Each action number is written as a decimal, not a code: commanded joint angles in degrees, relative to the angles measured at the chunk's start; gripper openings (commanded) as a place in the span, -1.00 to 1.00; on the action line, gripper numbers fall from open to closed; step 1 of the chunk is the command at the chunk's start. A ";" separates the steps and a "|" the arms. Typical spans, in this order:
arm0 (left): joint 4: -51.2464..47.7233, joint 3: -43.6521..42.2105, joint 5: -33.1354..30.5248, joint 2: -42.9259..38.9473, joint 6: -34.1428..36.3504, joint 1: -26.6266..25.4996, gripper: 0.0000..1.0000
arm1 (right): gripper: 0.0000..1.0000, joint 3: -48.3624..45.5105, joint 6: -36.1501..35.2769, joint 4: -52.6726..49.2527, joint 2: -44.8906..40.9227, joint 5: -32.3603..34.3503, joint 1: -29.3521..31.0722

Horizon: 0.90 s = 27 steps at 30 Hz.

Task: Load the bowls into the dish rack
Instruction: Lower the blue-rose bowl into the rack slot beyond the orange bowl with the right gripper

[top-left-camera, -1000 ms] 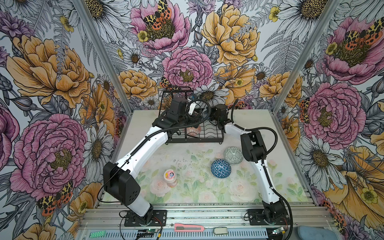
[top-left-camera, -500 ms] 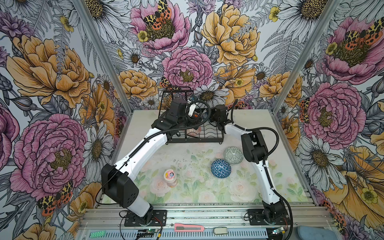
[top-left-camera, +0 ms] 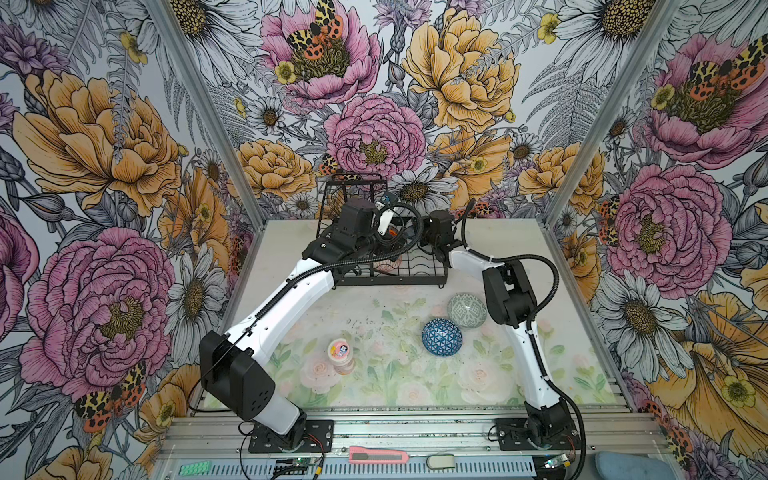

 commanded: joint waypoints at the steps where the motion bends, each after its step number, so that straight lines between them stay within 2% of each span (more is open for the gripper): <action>1: 0.91 -0.90 -0.28 -1.81 0.99 -0.62 0.97 | -0.44 -0.70 -0.44 -2.95 -1.78 0.98 0.59; 9: 0.76 -0.99 -0.41 -2.03 1.06 -0.97 0.97 | -0.39 0.47 -0.28 -3.13 -1.39 1.33 0.47; 27: 1.23 -1.34 -0.57 -2.07 1.17 -1.04 0.97 | -0.12 2.99 -0.72 -3.39 -0.98 1.39 0.17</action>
